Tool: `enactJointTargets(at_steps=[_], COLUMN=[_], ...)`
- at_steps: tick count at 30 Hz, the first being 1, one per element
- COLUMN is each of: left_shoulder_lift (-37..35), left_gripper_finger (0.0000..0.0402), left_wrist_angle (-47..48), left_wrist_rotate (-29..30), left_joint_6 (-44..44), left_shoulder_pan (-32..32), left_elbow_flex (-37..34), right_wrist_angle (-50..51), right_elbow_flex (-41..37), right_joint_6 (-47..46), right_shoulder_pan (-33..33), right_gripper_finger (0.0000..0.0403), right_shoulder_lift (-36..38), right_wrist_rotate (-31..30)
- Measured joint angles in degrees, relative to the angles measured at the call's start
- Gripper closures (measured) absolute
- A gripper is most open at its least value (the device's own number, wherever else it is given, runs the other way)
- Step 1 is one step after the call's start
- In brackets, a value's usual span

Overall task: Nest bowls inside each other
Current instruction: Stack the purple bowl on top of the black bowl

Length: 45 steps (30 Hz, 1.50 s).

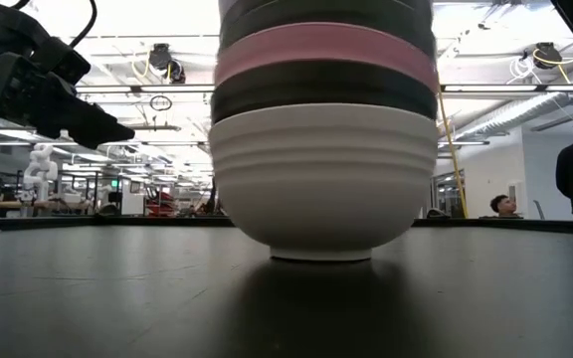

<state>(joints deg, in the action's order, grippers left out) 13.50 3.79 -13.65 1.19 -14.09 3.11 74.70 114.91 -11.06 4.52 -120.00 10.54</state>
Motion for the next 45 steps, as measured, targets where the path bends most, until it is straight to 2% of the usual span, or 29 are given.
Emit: enactJointTargets(at_steps=[5, 13, 17, 20, 34, 45], left_shoulder_lift=[0.0, 0.0, 0.0, 0.0, 0.0, 0.0], left_gripper_finger=[0.0156, 0.0156, 0.0156, 0.0156, 0.0156, 0.0156], left_wrist_angle=[-0.02, 0.93, 1.07, 1.06, 1.18, 1.2], left_wrist_rotate=[-0.01, 0.0, -0.01, 0.0, 0.0, 0.0], left_joint_6=[0.0, -0.25, -0.24, -0.12, -0.16, 0.17], left_shoulder_pan=[0.0, -0.01, -0.01, -0.02, 0.0, -0.01], left_elbow_flex=[0.0, 0.0, 0.0, 0.0, 0.02, 0.02], right_wrist_angle=[1.3, 2.14, 0.81, 0.34, 0.29, 1.45], right_elbow_flex=[-0.02, -0.07, -0.04, -0.04, -4.18, -4.48], right_joint_6=[0.21, 1.29, 1.32, 1.66, 3.63, 2.8], right_shoulder_pan=[-0.82, -2.57, -2.45, -3.62, -9.68, -9.31], right_gripper_finger=[0.04, 0.0399, 0.0399, 0.0399, 0.0399, 0.0398], right_shoulder_lift=[0.0, 0.02, 0.04, -0.33, -1.21, -1.14], right_wrist_rotate=[0.35, -2.25, -6.84, -7.51, -8.7, -8.84])
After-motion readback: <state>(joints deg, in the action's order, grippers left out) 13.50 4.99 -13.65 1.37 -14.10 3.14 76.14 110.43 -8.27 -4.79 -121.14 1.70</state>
